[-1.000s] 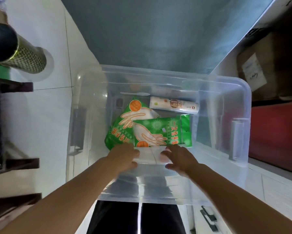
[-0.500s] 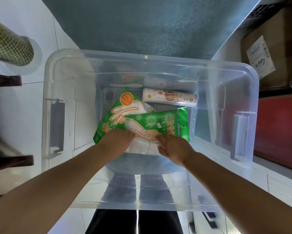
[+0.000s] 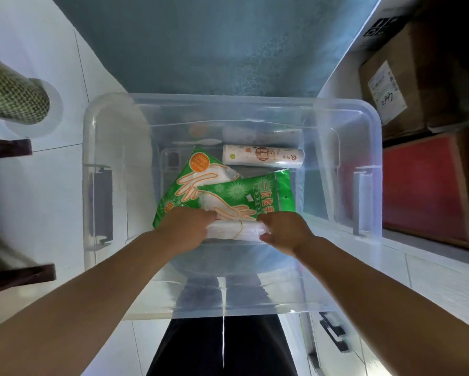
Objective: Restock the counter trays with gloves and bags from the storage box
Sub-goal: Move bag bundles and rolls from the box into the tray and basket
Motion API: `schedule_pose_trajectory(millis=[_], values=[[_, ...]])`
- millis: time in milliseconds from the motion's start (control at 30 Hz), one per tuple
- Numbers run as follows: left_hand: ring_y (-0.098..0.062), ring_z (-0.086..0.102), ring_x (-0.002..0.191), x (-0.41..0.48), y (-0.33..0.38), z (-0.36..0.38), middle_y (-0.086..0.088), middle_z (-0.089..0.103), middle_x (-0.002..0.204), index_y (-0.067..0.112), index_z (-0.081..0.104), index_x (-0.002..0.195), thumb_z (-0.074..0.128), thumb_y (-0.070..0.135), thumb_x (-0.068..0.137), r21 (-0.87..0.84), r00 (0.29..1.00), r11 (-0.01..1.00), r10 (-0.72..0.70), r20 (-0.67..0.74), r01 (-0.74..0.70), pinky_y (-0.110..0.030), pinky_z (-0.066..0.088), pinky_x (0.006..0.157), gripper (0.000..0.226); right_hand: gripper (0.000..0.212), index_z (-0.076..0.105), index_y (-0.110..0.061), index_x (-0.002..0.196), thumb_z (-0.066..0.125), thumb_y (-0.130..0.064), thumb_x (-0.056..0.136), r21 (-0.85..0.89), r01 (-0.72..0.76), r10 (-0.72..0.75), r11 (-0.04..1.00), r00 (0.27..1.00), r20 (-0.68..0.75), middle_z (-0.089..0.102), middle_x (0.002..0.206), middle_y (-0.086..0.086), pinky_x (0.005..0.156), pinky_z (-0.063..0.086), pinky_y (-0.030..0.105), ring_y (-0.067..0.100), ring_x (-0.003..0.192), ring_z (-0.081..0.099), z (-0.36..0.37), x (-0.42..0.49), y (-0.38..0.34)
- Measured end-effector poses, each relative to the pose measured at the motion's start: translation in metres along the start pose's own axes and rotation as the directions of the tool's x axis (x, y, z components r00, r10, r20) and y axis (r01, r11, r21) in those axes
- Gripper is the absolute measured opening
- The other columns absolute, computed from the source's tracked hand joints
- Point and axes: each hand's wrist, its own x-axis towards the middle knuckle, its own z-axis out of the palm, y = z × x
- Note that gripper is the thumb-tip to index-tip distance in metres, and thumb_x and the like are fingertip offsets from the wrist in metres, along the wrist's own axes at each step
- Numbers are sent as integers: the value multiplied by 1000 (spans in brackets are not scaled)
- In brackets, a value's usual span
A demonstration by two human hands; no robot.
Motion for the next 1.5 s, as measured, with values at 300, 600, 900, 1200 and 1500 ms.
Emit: schedule_pose_trajectory(millis=[300,600,900,1200,1500], values=[[-27,62,95,-86,36,-123,0,66,108,32,54,115,48,26,87,172,969,979,142,-202,-108,-33,47,73,29,30,58,-29,111,59,-36,82,30,-13,22,999,948,-317,71,94,4,64,40,29,29,88,64,-95,-96,-63],[-26,61,85,-158,50,-244,2,66,89,27,60,91,56,35,72,-97,833,987,51,-551,-125,-30,42,66,21,16,60,-19,91,57,-31,81,120,-287,301,951,753,-586,70,84,9,60,40,32,35,81,63,-167,-219,-100],[-21,64,79,-164,183,-256,9,62,79,23,60,94,68,20,80,-427,789,797,98,-606,-427,-33,47,75,17,13,56,-22,73,67,-30,75,697,-258,738,669,342,-582,63,69,2,56,37,29,29,69,56,-189,-329,-102],[-3,62,83,-212,372,-253,10,63,95,40,60,87,65,9,82,-374,595,493,436,-675,-786,-19,49,77,32,13,62,-19,83,64,-27,72,869,-53,871,491,2,-492,67,70,0,58,47,34,21,67,61,-177,-442,-86],[-14,61,96,-190,506,-219,4,60,117,24,57,115,57,24,85,-92,686,741,557,-468,-665,-27,46,82,30,6,56,-21,76,61,-23,75,919,-12,913,394,-108,-392,61,65,-6,50,47,29,10,60,58,-136,-551,-4]])
